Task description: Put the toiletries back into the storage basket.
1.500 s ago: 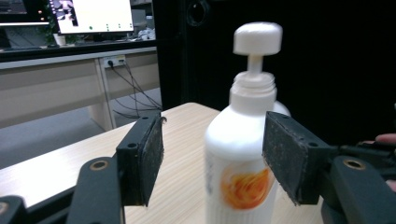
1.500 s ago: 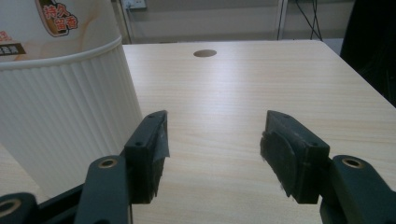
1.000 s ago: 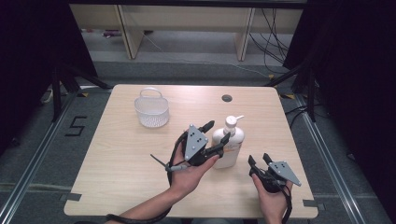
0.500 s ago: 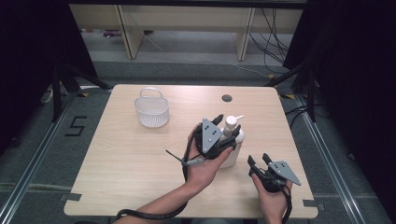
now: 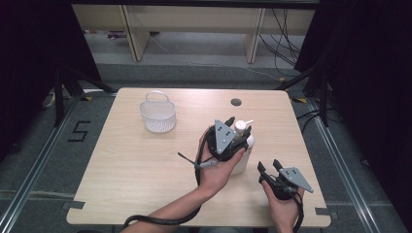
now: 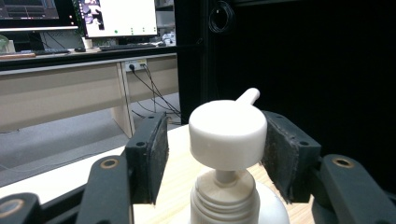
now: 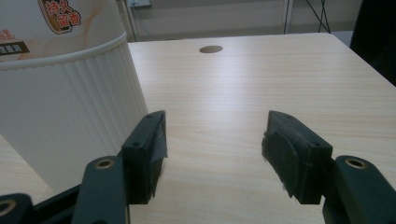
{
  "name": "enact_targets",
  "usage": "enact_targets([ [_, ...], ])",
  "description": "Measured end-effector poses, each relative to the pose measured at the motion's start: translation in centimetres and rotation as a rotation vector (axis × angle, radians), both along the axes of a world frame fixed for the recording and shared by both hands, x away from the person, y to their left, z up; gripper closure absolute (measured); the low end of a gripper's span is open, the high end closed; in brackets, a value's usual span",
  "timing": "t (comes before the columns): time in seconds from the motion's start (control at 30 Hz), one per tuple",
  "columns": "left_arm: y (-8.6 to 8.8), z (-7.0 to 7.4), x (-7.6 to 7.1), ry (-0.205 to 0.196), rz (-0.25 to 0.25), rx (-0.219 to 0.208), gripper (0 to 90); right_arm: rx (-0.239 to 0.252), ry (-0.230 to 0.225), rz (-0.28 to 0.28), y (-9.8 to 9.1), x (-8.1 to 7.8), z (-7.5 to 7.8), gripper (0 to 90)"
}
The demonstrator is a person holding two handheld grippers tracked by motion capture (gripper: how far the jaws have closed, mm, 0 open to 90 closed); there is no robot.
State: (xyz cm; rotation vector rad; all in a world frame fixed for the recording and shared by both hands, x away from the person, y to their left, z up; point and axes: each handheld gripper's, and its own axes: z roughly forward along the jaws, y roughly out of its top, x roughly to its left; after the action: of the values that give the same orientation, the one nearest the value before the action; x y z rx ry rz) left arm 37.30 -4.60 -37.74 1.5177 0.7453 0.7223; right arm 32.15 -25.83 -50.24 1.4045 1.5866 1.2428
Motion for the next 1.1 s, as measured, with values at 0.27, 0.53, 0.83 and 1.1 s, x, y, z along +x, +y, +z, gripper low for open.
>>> enact_targets([
  [0.27, -0.04, 0.14, 0.17, 0.012, -0.004, -0.001, 49.5, 0.009, 0.009, -0.001, -0.03, -0.01, -0.02, 39.6],
  [0.53, -0.28, 0.38, 0.05, 0.014, -0.016, 0.005, 58.0, 0.009, 0.000, 0.009, -0.03, 0.02, -0.03, 39.4],
  [0.83, -0.02, 0.49, 0.05, 0.022, -0.041, 0.006, 58.6, 0.006, -0.001, 0.001, -0.16, 0.02, -0.08, 39.4],
  [1.1, 0.56, 0.95, 0.14, 0.021, -0.050, -0.008, 58.8, 0.018, -0.002, -0.001, -0.27, 0.04, -0.14, 39.4],
])
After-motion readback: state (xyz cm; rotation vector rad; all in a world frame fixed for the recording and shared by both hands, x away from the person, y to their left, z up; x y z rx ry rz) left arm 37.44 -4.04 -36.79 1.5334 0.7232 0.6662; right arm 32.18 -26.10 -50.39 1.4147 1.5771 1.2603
